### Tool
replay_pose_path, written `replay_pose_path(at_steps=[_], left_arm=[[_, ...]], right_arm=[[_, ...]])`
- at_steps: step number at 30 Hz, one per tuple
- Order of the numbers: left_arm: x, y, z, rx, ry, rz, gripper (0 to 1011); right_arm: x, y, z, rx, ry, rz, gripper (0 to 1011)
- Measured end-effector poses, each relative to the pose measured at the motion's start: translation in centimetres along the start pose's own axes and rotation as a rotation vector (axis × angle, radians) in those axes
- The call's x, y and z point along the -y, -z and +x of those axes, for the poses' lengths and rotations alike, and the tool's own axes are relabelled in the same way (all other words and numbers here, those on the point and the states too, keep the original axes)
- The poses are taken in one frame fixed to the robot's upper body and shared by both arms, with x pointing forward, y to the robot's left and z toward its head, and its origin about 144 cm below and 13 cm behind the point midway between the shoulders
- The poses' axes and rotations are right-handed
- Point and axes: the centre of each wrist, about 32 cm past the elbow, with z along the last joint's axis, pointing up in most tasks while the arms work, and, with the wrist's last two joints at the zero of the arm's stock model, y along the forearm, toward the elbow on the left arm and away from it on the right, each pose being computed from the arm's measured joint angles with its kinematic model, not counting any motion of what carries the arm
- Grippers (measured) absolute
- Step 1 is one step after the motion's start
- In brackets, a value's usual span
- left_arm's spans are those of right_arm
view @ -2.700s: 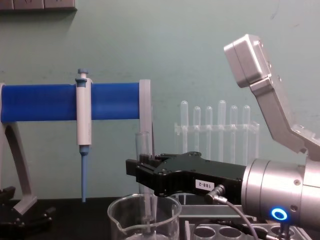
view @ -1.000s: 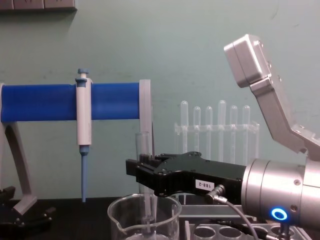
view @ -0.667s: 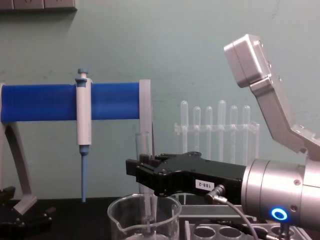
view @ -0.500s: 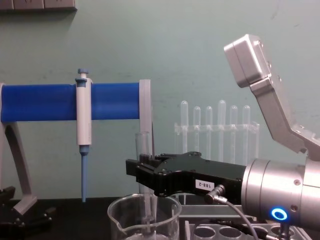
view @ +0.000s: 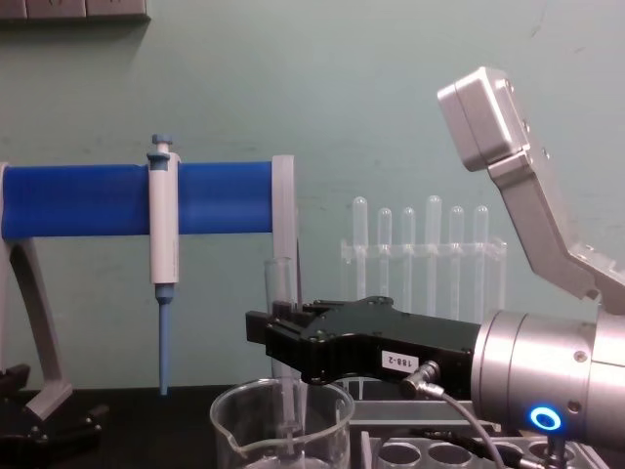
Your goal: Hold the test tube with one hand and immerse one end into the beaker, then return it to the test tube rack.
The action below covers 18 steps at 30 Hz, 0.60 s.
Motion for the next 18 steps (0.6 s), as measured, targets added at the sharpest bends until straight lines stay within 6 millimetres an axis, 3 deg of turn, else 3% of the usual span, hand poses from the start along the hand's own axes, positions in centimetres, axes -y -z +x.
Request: replay_pose_path(at_steps=[18], left_arm=[[0.00,0.00,0.00,0.000,0.000,0.000,1000]], right_arm=[[0.00,0.00,0.00,0.000,0.000,0.000,224]])
